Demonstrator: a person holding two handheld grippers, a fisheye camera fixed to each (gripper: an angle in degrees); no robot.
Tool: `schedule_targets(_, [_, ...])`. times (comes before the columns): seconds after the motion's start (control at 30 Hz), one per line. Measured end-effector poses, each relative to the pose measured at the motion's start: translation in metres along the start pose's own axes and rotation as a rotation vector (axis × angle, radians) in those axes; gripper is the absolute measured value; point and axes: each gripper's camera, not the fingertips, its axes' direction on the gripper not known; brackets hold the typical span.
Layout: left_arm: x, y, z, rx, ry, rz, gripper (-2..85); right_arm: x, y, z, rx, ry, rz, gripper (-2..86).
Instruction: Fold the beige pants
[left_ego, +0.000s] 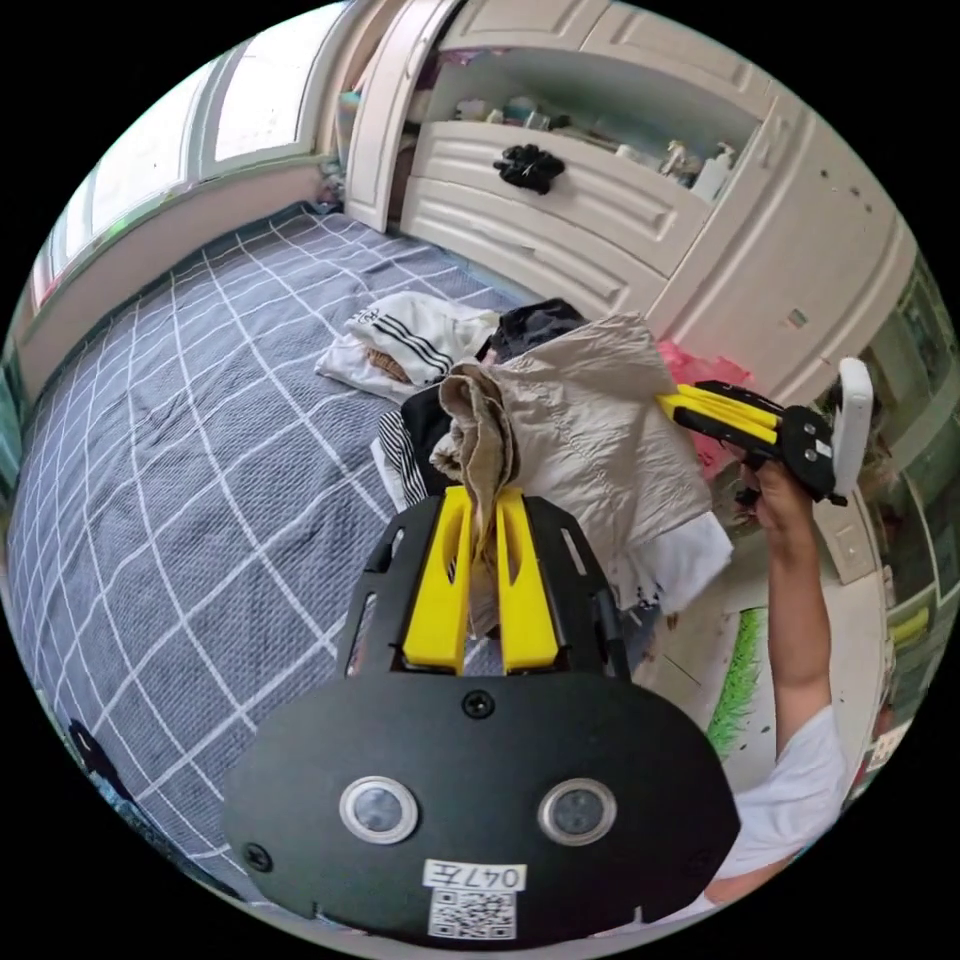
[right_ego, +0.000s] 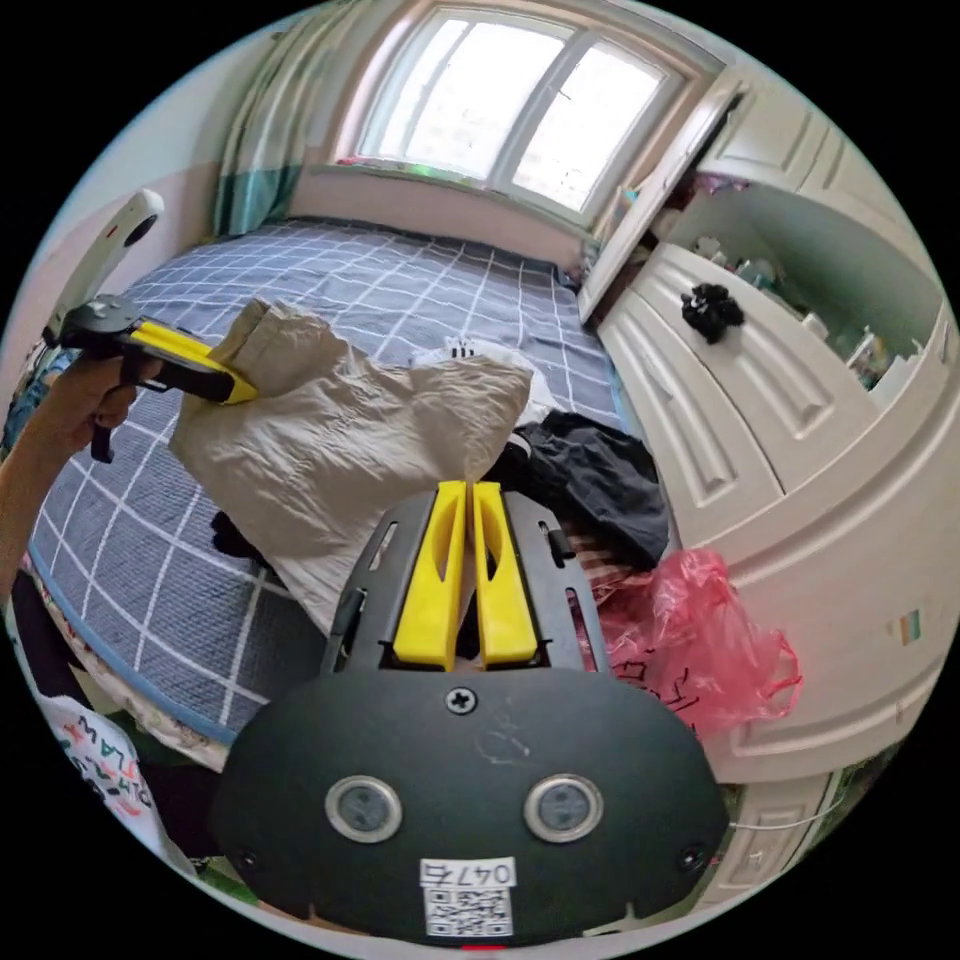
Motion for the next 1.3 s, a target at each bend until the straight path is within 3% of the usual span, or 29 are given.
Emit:
schedule_targets(0.2, [-0.013,-0.033,0.09,-0.133,-0.014,-0.007,13.7,0.04,0.008,0.098,-0.113,-0.044,0.048,2.1])
schedule_targets(0.37, [-0.028,-0.038,0.047,0.034,0.056,0.024,12.1,0.074,0.037,0.058,0.162,-0.057,0.167,1.3])
schedule_targets(0.5, [0.018,-0.063,0.055,-0.025,0.082,0.196,11.3,0.069,0.014,0.039,0.239,-0.106,0.082,0.2])
schedule_targets(0.6, [0.059,-0.06,0.095,-0.097,0.116,0.31,11.1,0.05,-0.019,0.067,0.122,-0.114,-0.01,-0.1])
schedule_targets(0.67, [0.068,-0.053,0.121,-0.12,0.03,0.324,10.9,0.047,-0.033,0.101,0.009,0.005,0.028,-0.4])
schedule_targets(0.73, [0.065,-0.043,0.14,-0.087,0.027,0.304,10.7,0.052,-0.034,0.131,-0.074,0.032,0.077,-0.5])
schedule_targets(0.8, [0.062,-0.028,0.147,-0.002,0.055,0.277,10.5,0.057,-0.028,0.161,-0.157,-0.073,0.156,-0.5])
schedule_targets(0.9, [0.065,-0.027,0.131,0.008,0.064,0.275,10.0,0.054,-0.021,0.161,-0.092,-0.125,0.203,-0.5])
schedule_targets(1.0, [0.063,-0.03,0.097,0.064,0.079,0.261,8.7,0.053,-0.011,0.114,0.101,-0.113,0.217,-0.5])
schedule_targets(1.07, [0.064,-0.035,0.078,0.11,0.026,0.269,8.0,0.041,0.007,0.074,0.171,-0.162,0.157,-0.5])
schedule_targets(1.17, [0.06,-0.05,0.074,0.137,-0.181,0.244,7.1,0.006,0.034,0.047,0.113,-0.165,0.036,-0.5])
schedule_targets(1.3, [0.035,-0.059,0.129,-0.081,-0.28,0.15,6.4,-0.05,0.062,0.054,-0.014,-0.061,-0.067,-0.5])
